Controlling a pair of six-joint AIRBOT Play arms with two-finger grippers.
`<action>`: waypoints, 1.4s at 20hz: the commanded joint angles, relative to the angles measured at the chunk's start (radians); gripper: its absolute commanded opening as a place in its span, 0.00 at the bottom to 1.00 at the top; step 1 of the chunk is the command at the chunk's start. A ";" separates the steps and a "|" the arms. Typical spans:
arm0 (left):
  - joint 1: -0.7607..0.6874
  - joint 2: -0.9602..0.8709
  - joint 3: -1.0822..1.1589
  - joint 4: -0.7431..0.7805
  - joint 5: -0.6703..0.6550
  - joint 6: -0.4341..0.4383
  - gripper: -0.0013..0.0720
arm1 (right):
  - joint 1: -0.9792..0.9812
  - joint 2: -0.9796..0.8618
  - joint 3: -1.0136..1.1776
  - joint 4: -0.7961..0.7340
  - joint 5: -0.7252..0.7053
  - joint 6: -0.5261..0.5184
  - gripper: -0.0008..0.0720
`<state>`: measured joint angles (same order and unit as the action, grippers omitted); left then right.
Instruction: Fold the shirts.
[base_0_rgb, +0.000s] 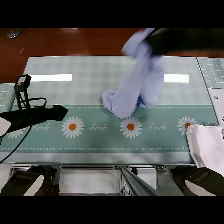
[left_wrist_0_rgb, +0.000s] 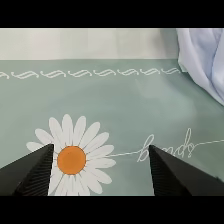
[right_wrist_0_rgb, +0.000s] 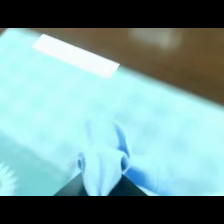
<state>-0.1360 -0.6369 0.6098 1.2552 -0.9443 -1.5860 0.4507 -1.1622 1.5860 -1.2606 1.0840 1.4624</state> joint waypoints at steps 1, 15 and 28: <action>0.000 -0.024 -0.001 -0.003 0.005 -0.001 0.97 | 0.174 -0.139 -0.229 0.200 -0.156 -0.004 0.04; 0.031 -0.185 0.003 -0.089 -0.122 -0.005 0.97 | -0.548 -0.058 -0.282 0.100 0.135 -0.027 0.86; -0.146 -0.695 0.161 -0.650 0.159 0.309 0.05 | -0.809 0.018 -0.930 0.362 -0.055 -0.141 0.86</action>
<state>-0.2760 -1.2957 0.7002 0.6609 -0.8242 -1.3434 -0.3985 -1.1049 0.6895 -0.9585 1.0832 1.3338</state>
